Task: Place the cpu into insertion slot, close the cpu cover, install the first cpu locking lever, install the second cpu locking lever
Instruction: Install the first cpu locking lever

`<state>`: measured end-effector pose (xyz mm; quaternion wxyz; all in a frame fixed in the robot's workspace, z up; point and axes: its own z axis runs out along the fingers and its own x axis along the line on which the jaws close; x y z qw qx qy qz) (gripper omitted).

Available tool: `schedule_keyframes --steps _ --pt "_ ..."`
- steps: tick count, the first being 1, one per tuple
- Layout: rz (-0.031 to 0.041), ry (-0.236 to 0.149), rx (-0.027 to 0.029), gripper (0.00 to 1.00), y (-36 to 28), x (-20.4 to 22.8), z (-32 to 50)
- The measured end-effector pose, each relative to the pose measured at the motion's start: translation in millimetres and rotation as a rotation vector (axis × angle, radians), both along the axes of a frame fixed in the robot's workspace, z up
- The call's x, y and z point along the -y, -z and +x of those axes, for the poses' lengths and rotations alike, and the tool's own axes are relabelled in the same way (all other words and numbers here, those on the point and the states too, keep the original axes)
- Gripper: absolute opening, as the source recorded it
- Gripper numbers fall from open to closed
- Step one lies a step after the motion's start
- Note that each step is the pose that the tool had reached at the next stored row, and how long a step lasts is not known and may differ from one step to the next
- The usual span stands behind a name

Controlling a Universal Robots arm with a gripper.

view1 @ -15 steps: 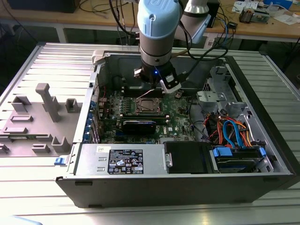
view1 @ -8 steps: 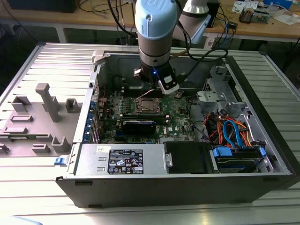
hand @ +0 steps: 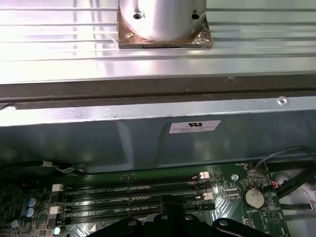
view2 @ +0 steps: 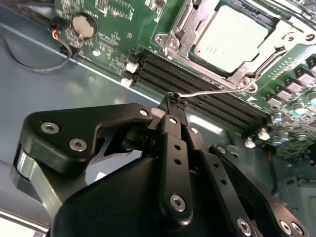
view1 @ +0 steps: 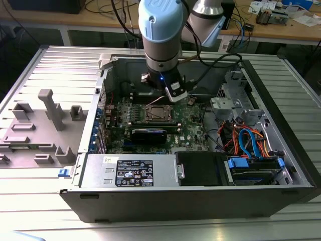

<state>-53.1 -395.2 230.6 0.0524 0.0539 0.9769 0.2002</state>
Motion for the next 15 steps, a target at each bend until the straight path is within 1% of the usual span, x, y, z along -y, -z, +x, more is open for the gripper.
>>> schedule_keyframes --steps 2,5,8,11,12,15 --pt "-0.0001 0.027 0.0000 0.11 1.2 0.0 0.0" --pt "-0.0001 0.032 0.0001 0.11 2.2 -0.1 -3.8" --pt "-0.0004 0.036 -0.0001 0.11 3.0 0.0 -5.4" --pt "-0.0008 0.063 -0.0001 0.11 4.2 0.0 -5.5" --pt "-0.0011 0.079 -0.0002 0.11 4.6 0.0 -5.5" --pt "-0.0007 0.089 0.0011 0.11 5.7 0.0 -6.0"
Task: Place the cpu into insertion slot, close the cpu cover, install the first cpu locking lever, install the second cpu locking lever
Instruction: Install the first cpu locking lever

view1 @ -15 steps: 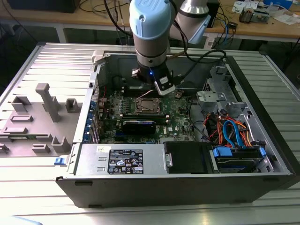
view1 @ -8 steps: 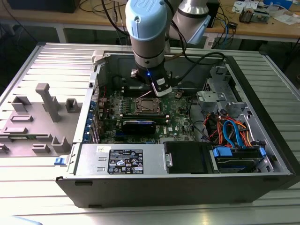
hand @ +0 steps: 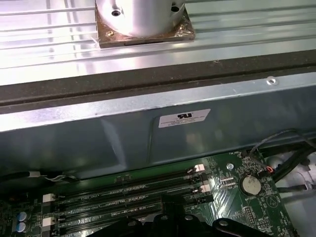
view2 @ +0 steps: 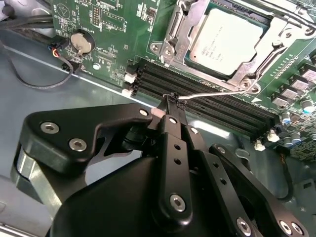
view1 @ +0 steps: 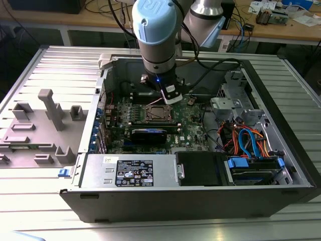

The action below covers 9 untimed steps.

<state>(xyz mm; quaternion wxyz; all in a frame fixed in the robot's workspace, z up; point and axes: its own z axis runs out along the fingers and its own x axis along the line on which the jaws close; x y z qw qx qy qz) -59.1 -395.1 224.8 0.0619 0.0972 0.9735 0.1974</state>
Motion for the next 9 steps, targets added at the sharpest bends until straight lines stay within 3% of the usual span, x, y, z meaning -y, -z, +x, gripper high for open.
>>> schedule_keyframes --steps 7,9 --pt "-0.0002 0.011 0.0013 0.11 1.9 0.0 -0.8" --pt "-0.0003 0.012 0.0041 0.11 3.9 0.0 -1.6"
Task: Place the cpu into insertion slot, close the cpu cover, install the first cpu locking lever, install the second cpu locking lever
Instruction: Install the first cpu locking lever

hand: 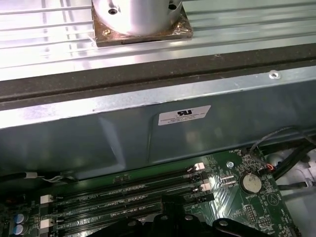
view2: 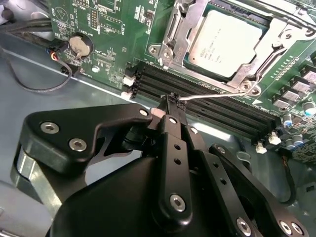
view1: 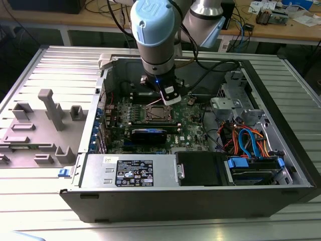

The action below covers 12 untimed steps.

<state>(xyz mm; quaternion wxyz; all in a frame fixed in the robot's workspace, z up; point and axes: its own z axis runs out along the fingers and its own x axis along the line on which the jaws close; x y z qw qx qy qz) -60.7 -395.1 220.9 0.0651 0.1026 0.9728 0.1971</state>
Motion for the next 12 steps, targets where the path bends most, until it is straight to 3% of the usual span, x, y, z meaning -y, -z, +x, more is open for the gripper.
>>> schedule_keyframes --steps 7,12 --pt "0.0000 0.012 0.0025 0.11 8.2 0.4 0.0" --pt "-0.0002 0.054 0.0024 0.11 14.8 0.6 -0.1"
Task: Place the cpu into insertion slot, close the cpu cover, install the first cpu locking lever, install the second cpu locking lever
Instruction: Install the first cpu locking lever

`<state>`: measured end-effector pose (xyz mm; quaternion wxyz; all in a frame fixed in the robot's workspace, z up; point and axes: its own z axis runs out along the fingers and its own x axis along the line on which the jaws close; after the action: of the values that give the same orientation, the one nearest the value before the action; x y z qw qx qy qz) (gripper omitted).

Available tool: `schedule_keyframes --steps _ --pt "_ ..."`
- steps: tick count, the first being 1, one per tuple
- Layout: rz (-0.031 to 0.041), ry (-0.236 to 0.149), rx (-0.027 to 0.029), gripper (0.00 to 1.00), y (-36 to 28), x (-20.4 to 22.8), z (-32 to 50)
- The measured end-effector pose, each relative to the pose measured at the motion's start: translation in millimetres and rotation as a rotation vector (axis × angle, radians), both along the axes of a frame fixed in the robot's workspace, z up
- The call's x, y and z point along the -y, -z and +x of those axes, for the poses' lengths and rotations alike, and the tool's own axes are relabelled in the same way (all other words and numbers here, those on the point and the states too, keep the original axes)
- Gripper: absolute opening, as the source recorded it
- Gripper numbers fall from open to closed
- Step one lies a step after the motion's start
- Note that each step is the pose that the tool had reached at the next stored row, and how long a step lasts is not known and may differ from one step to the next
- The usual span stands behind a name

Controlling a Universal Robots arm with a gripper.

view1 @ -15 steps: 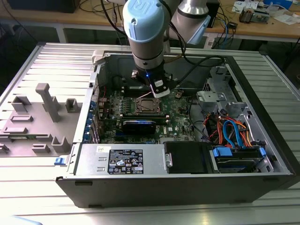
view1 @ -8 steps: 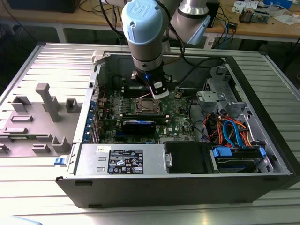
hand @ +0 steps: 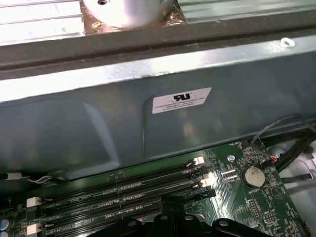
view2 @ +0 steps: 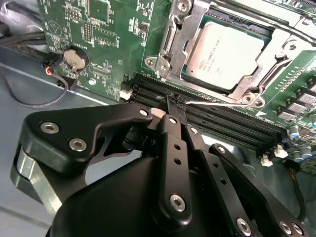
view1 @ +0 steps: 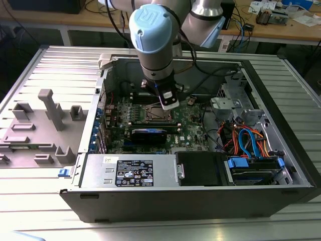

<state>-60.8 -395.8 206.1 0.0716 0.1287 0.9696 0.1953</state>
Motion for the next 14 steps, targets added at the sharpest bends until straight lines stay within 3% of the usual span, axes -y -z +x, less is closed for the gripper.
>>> schedule_keyframes --steps 5,10,14 --pt "0.0000 0.010 0.0001 0.11 0.5 -1.1 0.0" --pt "-0.0008 0.010 0.0000 0.11 0.5 -5.3 -0.9" --pt "-0.0027 0.016 0.0000 0.11 1.0 -5.6 -1.2"
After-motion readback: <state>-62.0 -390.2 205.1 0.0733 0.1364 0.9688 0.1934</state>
